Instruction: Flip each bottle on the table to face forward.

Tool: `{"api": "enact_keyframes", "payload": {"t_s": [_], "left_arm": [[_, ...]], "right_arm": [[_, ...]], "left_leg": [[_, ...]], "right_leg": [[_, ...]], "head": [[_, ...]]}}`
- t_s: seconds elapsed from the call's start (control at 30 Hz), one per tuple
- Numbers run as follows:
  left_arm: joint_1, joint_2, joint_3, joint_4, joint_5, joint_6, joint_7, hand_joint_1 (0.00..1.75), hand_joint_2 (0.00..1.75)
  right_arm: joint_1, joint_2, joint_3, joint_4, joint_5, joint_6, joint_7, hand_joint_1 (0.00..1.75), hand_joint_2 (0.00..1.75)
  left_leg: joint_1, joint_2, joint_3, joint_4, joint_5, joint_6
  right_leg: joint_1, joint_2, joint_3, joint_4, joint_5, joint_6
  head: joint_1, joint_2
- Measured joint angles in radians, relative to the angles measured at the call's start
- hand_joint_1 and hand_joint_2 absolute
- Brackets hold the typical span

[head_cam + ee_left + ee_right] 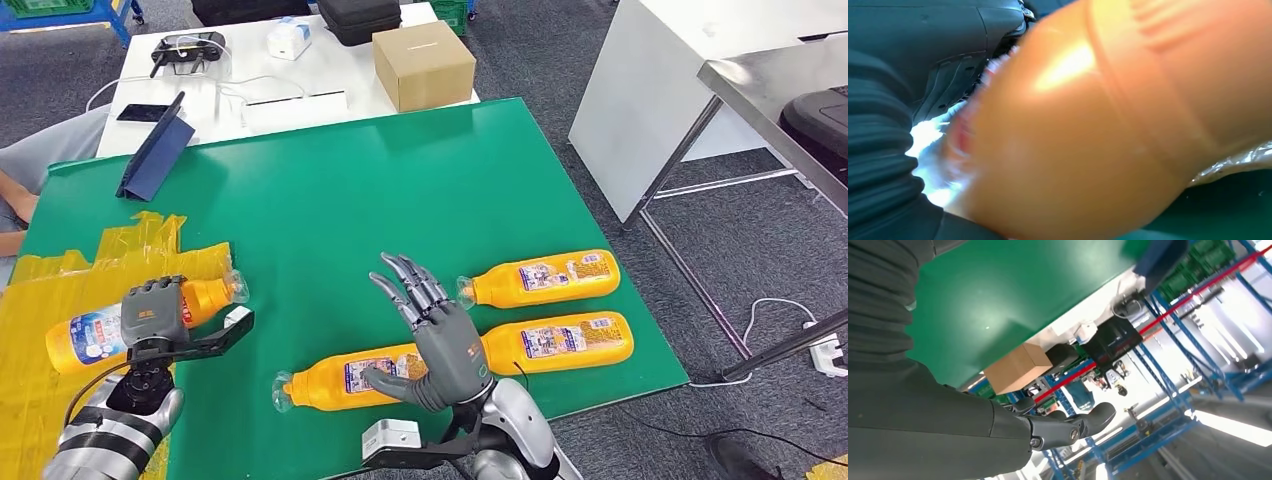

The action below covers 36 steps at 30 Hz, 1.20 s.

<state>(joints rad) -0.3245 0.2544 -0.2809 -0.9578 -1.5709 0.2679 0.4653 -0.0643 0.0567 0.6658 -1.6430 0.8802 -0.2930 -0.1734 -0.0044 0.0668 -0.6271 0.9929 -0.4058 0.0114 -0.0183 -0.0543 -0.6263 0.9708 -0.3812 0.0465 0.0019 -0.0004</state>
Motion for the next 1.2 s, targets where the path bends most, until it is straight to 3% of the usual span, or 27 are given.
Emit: {"api": "enact_keyframes", "payload": {"t_s": [0.13,0.27,0.43,0.8,1.03,1.17,1.2], "left_arm": [[0.0,-0.032,0.049,0.011,0.02,0.02,-0.053,0.0,1.75],[-0.001,-0.069,0.114,0.012,0.107,0.017,-0.165,0.0,1.75],[0.0,-0.103,0.16,0.012,0.18,0.018,-0.224,0.0,1.75],[0.041,-0.166,0.189,-0.086,0.413,0.05,-0.374,0.0,1.75],[0.137,-0.224,0.192,-0.322,0.724,0.111,-0.627,0.0,1.75],[0.19,-0.253,0.175,-0.477,0.857,0.109,-0.731,0.0,1.75],[0.2,-0.259,0.17,-0.507,0.878,0.107,-0.747,0.0,1.75]], "right_arm": [[-0.016,-0.004,0.016,0.035,0.048,0.042,0.052,0.0,0.0],[-0.037,-0.016,0.032,0.091,0.106,0.086,0.109,0.0,0.0],[-0.06,-0.031,0.046,0.158,0.15,0.103,0.152,0.0,0.0],[-0.082,-0.055,0.068,0.255,0.212,0.128,0.207,0.0,0.0],[-0.092,-0.062,0.071,0.313,0.25,0.135,0.239,0.0,0.0],[-0.115,-0.058,0.077,0.369,0.28,0.137,0.254,0.0,1.75],[-0.121,-0.056,0.079,0.382,0.284,0.137,0.256,0.0,1.75]], "left_leg": [[0.0,0.0,0.0,0.0,0.0,0.0],[0.0,0.0,0.0,0.0,0.0,0.0],[0.0,-0.001,0.0,0.0,0.0,0.0],[0.0,-0.001,0.0,0.0,0.0,0.0],[0.0,-0.001,-0.001,0.0,-0.001,0.0],[0.0,-0.001,-0.001,0.0,-0.001,0.001],[0.0,-0.001,-0.001,0.0,-0.001,0.001]], "right_leg": [[0.0,0.0,0.0,0.0,0.0,0.0],[0.0,0.0,0.0,0.0,0.0,0.0],[0.0,0.0,0.001,0.0,0.0,0.0],[0.0,-0.001,0.001,0.0,0.0,0.0],[0.0,-0.002,0.0,0.0,0.0,0.0],[0.0,-0.002,0.0,0.0,0.0,0.0],[0.0,-0.002,0.0,0.0,0.0,0.0]], "head": [[0.0,0.0],[0.0,0.0],[0.0,0.0],[0.0,0.0],[0.0,0.0],[0.0,0.0],[0.0,0.0]]}}
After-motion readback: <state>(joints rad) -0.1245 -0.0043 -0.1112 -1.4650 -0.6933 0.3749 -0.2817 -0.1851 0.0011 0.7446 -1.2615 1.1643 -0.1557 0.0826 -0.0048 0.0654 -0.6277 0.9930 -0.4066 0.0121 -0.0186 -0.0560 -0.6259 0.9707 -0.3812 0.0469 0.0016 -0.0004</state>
